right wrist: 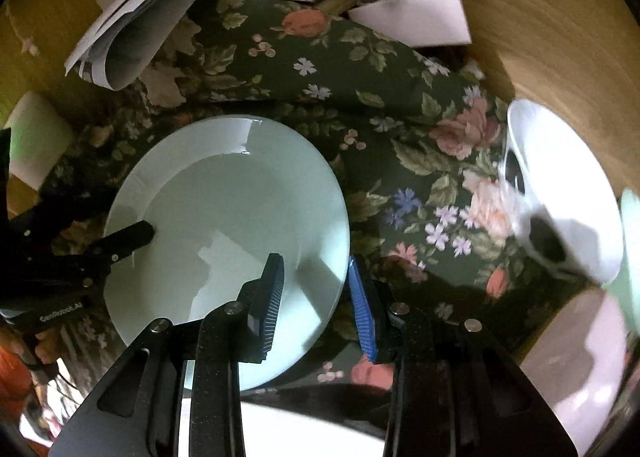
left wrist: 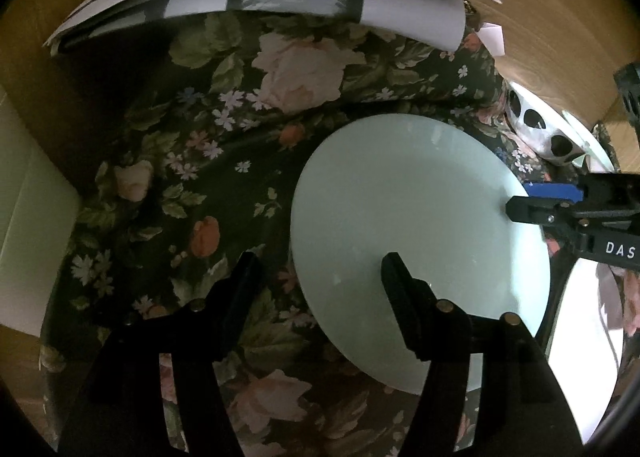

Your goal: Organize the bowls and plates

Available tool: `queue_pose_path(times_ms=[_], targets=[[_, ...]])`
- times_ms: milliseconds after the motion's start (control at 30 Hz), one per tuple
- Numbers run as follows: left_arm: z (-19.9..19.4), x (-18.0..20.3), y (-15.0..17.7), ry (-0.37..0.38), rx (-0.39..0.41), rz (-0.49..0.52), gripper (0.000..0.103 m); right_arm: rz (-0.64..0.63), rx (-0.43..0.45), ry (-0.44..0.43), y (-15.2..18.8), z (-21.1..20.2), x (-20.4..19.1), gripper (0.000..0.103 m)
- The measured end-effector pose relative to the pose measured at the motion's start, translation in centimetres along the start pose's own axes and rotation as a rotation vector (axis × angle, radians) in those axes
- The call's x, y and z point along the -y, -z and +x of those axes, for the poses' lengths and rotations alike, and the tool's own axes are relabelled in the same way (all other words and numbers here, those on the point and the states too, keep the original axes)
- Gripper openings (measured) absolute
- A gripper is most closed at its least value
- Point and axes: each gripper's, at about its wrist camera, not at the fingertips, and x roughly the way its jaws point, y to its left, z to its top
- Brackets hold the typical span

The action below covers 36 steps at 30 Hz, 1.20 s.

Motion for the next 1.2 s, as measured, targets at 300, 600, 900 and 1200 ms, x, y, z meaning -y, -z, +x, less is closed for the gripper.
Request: queue_pose_path(times_ms=[300, 600, 900, 1200], targets=[[-0.6, -0.2, 0.9, 0.048, -0.004, 0.025, 0.064, 0.034, 0.013, -0.033, 1.6, 0.7, -0.4, 0.033], [-0.7, 0.5, 0.6, 0.053, 0.005, 0.013, 0.055, 0.023, 0.068, -0.046, 1.9, -0.3, 0.0, 0.03], [-3.7, 0.1, 0.4, 0.037, 0.088, 0.014, 0.049, 0.012, 0.144, -0.051, 2.0, -2.6, 0.7, 0.029], [-6.9, 1.0, 1.2, 0.044, 0.134, 0.035, 0.049, 0.023, 0.201, -0.046, 3.9, -6.7, 2.2, 0.029]])
